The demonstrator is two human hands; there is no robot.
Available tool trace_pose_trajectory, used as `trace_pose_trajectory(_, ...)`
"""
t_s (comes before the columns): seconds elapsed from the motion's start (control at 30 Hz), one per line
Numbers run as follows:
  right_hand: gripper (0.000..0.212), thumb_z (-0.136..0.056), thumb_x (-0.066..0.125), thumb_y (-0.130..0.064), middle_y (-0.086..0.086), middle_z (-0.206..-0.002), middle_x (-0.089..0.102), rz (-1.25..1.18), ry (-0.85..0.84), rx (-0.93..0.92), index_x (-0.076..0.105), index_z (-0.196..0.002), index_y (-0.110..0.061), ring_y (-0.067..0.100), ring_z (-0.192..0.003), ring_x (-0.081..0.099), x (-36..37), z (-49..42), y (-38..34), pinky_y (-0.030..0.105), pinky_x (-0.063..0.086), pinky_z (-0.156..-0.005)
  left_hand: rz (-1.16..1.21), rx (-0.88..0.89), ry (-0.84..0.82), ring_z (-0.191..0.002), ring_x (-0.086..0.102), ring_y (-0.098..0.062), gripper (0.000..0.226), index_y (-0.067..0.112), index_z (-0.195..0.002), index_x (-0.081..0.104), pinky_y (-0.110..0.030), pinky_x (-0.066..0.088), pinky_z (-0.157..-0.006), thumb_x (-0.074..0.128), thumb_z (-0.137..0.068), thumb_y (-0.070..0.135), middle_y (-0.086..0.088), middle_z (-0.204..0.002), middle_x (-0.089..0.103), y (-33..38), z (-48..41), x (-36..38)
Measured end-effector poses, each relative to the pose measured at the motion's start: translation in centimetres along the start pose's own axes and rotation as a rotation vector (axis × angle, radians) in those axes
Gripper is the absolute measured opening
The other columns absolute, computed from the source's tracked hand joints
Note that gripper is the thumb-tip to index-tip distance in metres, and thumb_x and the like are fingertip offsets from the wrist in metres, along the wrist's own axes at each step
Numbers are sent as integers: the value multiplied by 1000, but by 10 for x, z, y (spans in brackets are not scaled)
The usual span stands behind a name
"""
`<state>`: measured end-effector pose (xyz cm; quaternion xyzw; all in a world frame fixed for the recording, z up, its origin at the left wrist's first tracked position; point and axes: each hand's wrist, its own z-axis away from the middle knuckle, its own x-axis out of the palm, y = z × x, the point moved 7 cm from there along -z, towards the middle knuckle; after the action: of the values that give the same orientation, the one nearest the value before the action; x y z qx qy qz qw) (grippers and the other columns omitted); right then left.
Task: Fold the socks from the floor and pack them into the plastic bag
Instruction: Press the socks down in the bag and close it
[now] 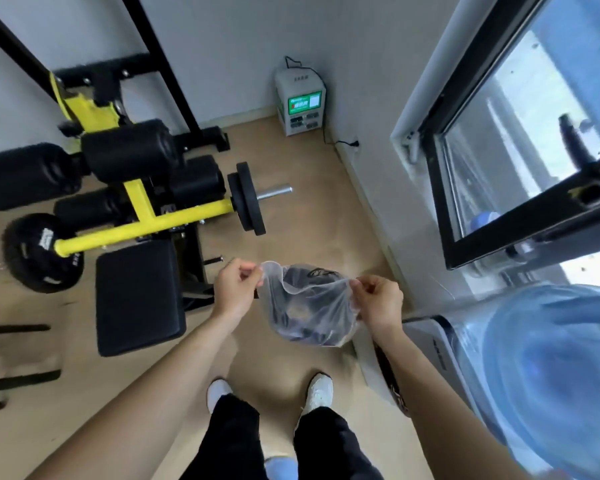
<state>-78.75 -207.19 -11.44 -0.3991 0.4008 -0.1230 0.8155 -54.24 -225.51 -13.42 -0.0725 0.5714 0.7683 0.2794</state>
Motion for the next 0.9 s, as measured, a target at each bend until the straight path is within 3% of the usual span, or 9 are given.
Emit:
trace_pose_trajectory(0.07,17,-93,68,-23,-1,-64,69,-4,7,-13,73,-80,-14,14,-50,66,-18,-10,-29,32,58,-49,8,7,13,-78,73,-25,15,21,-79,64,-47,59,-82,70,-92,19,-1,-73,73,27,-5,-9)
trace_pose_trajectory(0.2,23,-93,66,-21,7,-61,65,12,27,-44,70,-76,-5,5,-37,56,-44,-48,-83,17,45,-37,75,27,56,-70,64,-18,11,16,-85,65,-21,53,-65,67,-95,17,0,-70,68,77,-25,-18)
trace_pose_trajectory(0.33,18,-91,67,-19,13,-66,69,7,41,-46,71,-79,-7,20,-51,64,-55,-95,-135,26,53,-42,144,56,66,-68,62,-14,9,14,-85,65,-29,50,-73,67,-94,16,0,-68,67,118,-62,-21)
trace_pose_trajectory(0.47,16,-91,68,-19,12,-68,71,15,10,-62,72,-78,-11,32,-63,69,-53,-140,-180,34,58,-50,161,45,72,-67,62,-14,8,11,-90,66,-12,46,-58,65,-95,18,-6,-74,69,150,-111,-28)
trace_pose_trajectory(0.6,13,-91,69,-20,7,-65,71,88,-2,-142,74,-81,-13,27,-60,69,-56,-186,-227,43,61,-55,189,51,83,-71,67,-26,6,11,-90,66,-41,56,-73,66,-94,16,-8,-73,69,173,-174,-36)
trace_pose_trajectory(0.67,13,-90,70,-20,3,-62,70,138,-10,-198,75,-79,-15,21,-56,67,-56,-212,-248,42,61,-55,165,54,67,-76,69,-29,5,14,-90,66,-42,58,-75,67,-95,16,-9,-78,70,187,-205,-36)
trace_pose_trajectory(0.8,14,-90,69,-22,-1,-59,68,204,-24,-297,76,-79,-16,16,-51,62,-55,-270,-279,37,57,-56,136,98,70,-69,66,-20,8,17,-87,67,-47,61,-78,68,-94,18,-6,-75,69,213,-264,-28)
trace_pose_trajectory(0.9,14,-90,69,-26,-6,-59,67,200,-31,-333,76,-80,-20,11,-55,61,-52,-322,-299,25,51,-55,106,101,93,-71,66,-19,8,13,-90,67,-43,61,-77,68,-95,20,-5,-77,69,229,-311,-13)
